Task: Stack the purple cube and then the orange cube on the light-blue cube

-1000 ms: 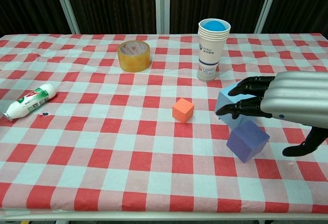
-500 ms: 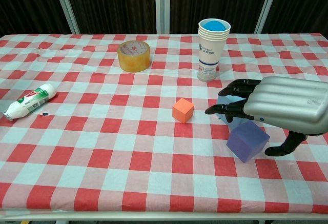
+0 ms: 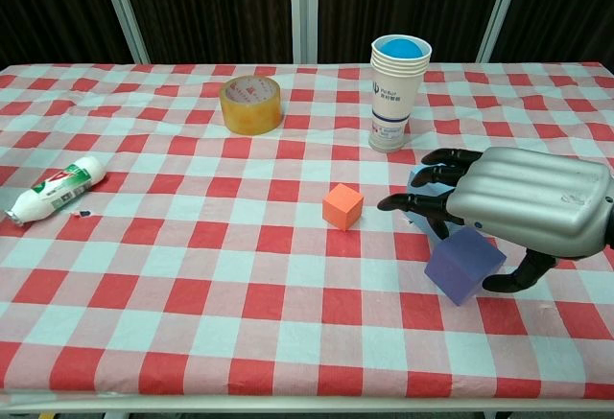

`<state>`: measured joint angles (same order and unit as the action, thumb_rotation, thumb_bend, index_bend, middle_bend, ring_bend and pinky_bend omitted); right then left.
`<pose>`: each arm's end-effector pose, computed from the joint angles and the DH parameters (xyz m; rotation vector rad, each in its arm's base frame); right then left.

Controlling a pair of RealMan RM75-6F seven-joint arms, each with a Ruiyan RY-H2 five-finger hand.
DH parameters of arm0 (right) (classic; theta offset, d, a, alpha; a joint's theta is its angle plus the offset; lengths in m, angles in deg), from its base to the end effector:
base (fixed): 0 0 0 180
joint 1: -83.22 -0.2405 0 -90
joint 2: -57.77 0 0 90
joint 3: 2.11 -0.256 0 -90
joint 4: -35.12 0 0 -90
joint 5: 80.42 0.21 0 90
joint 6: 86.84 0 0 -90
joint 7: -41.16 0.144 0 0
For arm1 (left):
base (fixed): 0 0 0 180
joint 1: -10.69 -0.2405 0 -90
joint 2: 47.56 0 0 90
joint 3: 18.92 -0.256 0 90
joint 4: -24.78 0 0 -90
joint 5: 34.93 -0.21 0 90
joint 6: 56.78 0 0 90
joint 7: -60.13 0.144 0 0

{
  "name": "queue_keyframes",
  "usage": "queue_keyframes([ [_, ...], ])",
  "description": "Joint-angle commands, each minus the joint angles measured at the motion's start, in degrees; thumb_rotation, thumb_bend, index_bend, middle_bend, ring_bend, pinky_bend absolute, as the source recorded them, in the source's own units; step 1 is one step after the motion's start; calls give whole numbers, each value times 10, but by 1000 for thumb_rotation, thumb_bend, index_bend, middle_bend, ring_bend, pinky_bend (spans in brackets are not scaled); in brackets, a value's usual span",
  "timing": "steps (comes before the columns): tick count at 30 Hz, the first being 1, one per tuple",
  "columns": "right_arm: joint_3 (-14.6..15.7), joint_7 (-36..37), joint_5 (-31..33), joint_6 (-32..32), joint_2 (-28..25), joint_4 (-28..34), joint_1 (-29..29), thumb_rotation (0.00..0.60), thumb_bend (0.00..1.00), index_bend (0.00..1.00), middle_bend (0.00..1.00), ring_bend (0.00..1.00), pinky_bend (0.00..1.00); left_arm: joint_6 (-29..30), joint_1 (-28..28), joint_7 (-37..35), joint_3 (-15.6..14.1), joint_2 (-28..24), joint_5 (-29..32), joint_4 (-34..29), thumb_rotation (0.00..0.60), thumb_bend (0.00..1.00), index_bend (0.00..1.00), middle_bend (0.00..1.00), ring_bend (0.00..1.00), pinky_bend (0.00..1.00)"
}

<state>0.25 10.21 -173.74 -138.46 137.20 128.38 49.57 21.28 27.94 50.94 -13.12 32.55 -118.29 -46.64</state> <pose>-0.1809 -0.2409 -0.0147 2.3583 -0.3932 0.7060 -0.3132 0.2665 0.0965 -1.4401 -0.9165 -1.0486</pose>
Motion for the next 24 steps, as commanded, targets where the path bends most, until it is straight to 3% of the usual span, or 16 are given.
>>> queue_keyframes([
  [1, 1, -3, 1, -1, 2, -1, 0, 600, 89, 0, 420, 109, 0, -2, 0, -2, 0, 1, 1, 2, 600, 111, 286, 244, 162, 289],
  [15, -5, 4, -7, -26, -9, 19, -5, 600, 106, 19, 470, 145, 0, 0, -2, -9, 0, 1, 1, 7, 600, 111, 286, 244, 162, 289],
  [24, -49, 21, 18, -19, -116, 157, -33, 600, 106, 19, 471, 146, 0, 0, -2, -10, 1, -1, 1, 6, 600, 111, 287, 244, 162, 289],
])
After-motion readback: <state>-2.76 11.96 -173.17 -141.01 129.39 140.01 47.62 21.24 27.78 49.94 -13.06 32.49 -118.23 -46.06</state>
